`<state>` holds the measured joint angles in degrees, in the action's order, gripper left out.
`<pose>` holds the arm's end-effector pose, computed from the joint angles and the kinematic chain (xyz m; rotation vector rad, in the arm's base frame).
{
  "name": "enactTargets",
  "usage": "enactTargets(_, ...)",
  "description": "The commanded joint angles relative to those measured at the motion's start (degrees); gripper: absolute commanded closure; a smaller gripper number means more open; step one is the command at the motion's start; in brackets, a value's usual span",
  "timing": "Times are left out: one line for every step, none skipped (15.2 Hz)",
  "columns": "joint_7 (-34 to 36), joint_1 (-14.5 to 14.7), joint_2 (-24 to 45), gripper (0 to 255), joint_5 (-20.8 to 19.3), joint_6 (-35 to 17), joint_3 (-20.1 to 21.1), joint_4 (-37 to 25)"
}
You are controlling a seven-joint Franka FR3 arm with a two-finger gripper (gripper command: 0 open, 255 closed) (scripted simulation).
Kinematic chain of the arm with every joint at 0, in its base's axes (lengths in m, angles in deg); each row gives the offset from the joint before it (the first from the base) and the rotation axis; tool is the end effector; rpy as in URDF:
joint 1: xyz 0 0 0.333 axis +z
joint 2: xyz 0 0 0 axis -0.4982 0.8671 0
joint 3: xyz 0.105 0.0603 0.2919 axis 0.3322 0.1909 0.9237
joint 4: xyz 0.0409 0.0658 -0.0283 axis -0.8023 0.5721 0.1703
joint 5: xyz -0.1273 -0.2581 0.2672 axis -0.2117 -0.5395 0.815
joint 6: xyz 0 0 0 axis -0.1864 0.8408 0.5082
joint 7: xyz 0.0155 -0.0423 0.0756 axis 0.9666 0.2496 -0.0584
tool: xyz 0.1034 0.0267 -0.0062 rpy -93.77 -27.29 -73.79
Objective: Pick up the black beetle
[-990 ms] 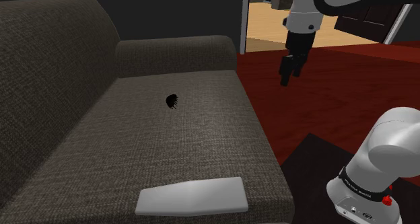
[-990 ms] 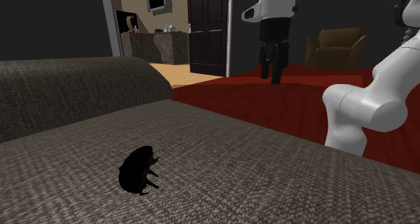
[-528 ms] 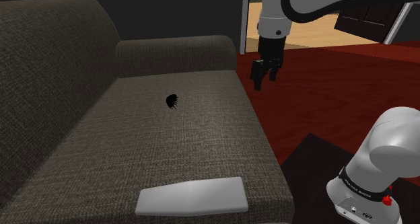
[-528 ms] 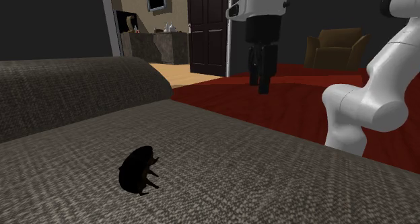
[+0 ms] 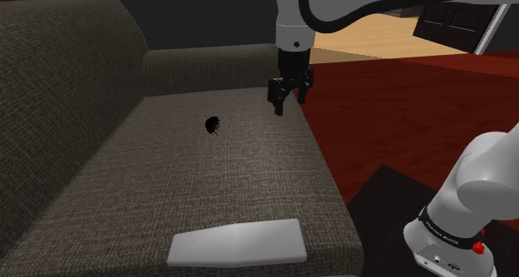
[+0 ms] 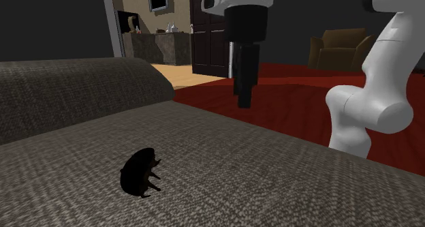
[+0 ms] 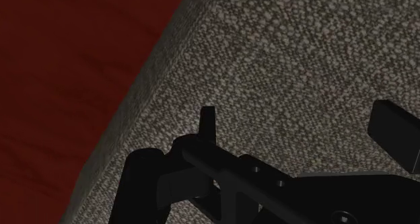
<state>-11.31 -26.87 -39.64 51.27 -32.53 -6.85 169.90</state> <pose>0.4261 0.2075 0.5724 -3.1154 0.0035 -0.0043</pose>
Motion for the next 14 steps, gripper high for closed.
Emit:
enactTargets(2.6, 0.1, 4.31, 0, -1.01, -0.74, 1.66, -3.84)
enactTargets(3.99, 0.26, 6.41, 0, -1.65, -0.9, 2.48, -5.87)
enactTargets(5.4, 0.47, 8.56, 0, -2.38, -1.0, 3.28, -7.98)
enactTargets(6.82, 0.72, 10.76, 0, -3.2, -1.02, 4.04, -10.18)
enactTargets(8.26, 1.04, 13.01, 0, -4.12, -0.96, 4.77, -12.49)
enactTargets(9.7, 1.44, 15.32, 0, -5.12, -0.82, 5.44, -14.9)
enactTargets(11.14, 1.92, 17.69, 0, -6.2, -0.59, 6.05, -17.43)
enactTargets(12.56, 2.49, 20.12, 0, -7.35, -0.26, 6.6, -20.08)
enactTargets(13.96, 3.17, 22.6, 0, -8.57, 0.18, 7.09, -22.88)
enactTargets(15.33, 3.95, 25.16, 0, -9.84, 0.73, 7.51, -25.82)
enactTargets(16.65, 4.86, 27.78, 0, -11.16, 1.41, 7.83, -28.95)
enactTargets(17.9, 5.94, 30.47, 0, -12.5, 2.21, 8.03, -32.28)
enactTargets(19.08, 7.12, 33.25, 0, -13.87, 3.16, 8.17, -35.84)
enactTargets(20.17, 8.44, 36.13, 0, -15.25, 4.28, 8.22, -39.68)
